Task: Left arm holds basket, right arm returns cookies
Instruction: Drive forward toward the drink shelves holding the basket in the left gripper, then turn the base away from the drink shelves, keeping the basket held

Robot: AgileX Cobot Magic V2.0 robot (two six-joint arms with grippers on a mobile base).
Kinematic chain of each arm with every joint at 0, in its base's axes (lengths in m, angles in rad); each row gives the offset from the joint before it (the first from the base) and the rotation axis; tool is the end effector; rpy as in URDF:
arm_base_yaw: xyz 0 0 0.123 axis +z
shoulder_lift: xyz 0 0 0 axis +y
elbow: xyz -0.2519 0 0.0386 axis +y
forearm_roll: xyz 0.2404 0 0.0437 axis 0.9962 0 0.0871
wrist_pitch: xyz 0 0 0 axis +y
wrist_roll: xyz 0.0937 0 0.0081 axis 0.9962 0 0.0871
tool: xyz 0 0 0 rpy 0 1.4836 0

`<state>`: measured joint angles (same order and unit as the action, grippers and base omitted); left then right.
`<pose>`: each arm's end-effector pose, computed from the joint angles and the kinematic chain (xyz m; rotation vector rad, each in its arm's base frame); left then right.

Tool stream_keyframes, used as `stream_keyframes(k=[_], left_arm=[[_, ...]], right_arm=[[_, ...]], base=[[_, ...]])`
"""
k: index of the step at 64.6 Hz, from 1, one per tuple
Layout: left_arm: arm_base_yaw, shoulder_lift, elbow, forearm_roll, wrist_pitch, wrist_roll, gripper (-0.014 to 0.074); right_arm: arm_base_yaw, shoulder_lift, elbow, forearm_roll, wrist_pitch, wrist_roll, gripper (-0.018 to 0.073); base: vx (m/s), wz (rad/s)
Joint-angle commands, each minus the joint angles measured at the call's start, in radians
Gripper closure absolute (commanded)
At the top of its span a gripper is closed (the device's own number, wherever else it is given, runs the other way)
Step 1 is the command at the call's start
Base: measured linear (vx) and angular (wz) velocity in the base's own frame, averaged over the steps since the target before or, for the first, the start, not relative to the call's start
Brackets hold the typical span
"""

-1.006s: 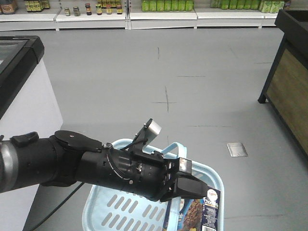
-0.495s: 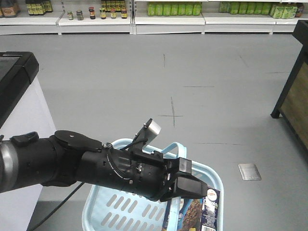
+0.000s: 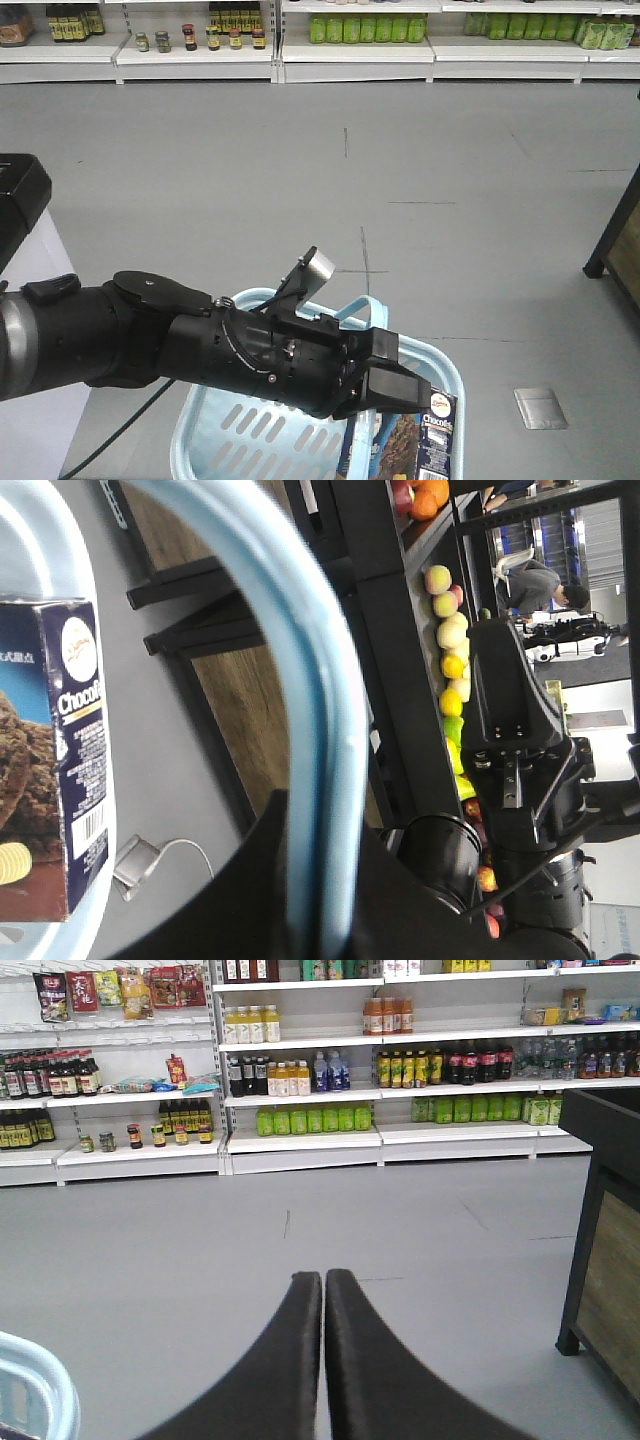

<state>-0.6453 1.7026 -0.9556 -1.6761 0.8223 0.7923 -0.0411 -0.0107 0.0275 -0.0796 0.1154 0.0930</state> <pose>0.2243 -0.2547 0.2029 0.2341 2.4649 -1.6923 0.0826 -0.0043 0.1943 0.0515 1.6147 -0.0284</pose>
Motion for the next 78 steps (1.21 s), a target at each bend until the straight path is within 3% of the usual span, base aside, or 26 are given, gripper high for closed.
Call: stream_keyframes(k=[1, 78], left_arm=[[0.0, -0.054, -0.025, -0.099, 0.055, 0.005, 0.0603], [0.0, -0.054, -0.025, -0.099, 0.048, 0.005, 0.0603]], right_arm=[[-0.006, -0.012, 0.004, -0.003, -0.072, 0.002, 0.0567], [-0.006, -0.012, 0.004, -0.003, -0.073, 0.002, 0.0567]], base=[[0.36, -0.02], [0.36, 0.02]])
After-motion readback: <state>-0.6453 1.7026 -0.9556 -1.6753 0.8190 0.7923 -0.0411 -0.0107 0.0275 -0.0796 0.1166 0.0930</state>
